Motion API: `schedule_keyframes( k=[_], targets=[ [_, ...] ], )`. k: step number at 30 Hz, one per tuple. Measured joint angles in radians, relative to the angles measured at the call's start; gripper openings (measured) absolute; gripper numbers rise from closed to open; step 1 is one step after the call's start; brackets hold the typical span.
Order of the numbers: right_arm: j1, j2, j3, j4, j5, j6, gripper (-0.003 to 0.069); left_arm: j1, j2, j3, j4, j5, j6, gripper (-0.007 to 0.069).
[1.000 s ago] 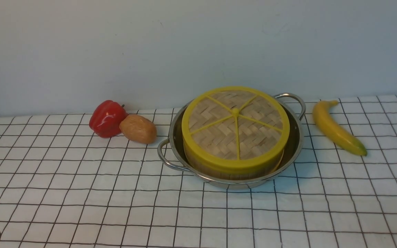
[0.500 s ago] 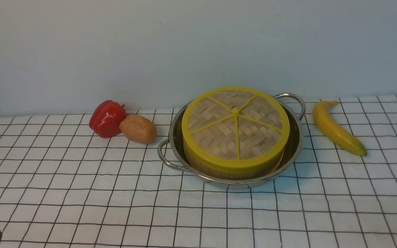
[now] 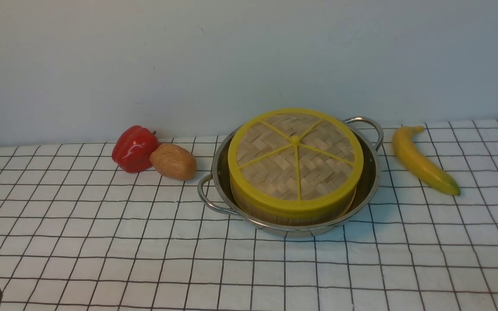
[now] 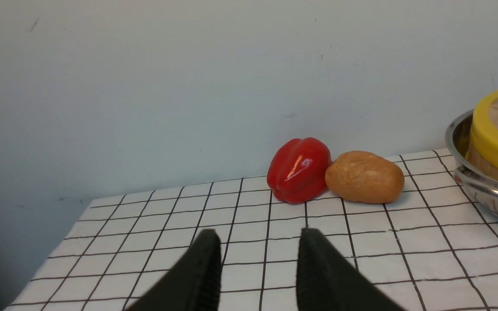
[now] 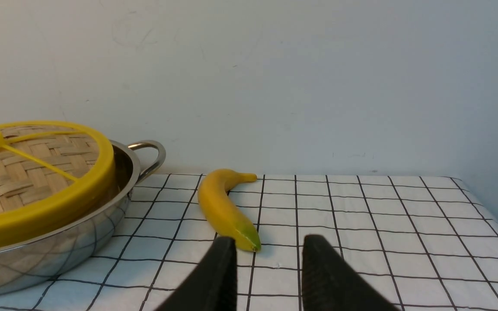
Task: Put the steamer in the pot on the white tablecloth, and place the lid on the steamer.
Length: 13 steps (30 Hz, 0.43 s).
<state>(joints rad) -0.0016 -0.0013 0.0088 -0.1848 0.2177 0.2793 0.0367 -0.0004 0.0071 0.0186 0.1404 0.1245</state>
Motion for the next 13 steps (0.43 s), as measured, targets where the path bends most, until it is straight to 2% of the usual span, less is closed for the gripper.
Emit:
schedule_keyframes(
  k=[13],
  targets=[
    [0.000, 0.000, 0.000, 0.000, 0.000, 0.008, 0.0240, 0.000, 0.000, 0.000, 0.000, 0.000, 0.000, 0.0243]
  ],
)
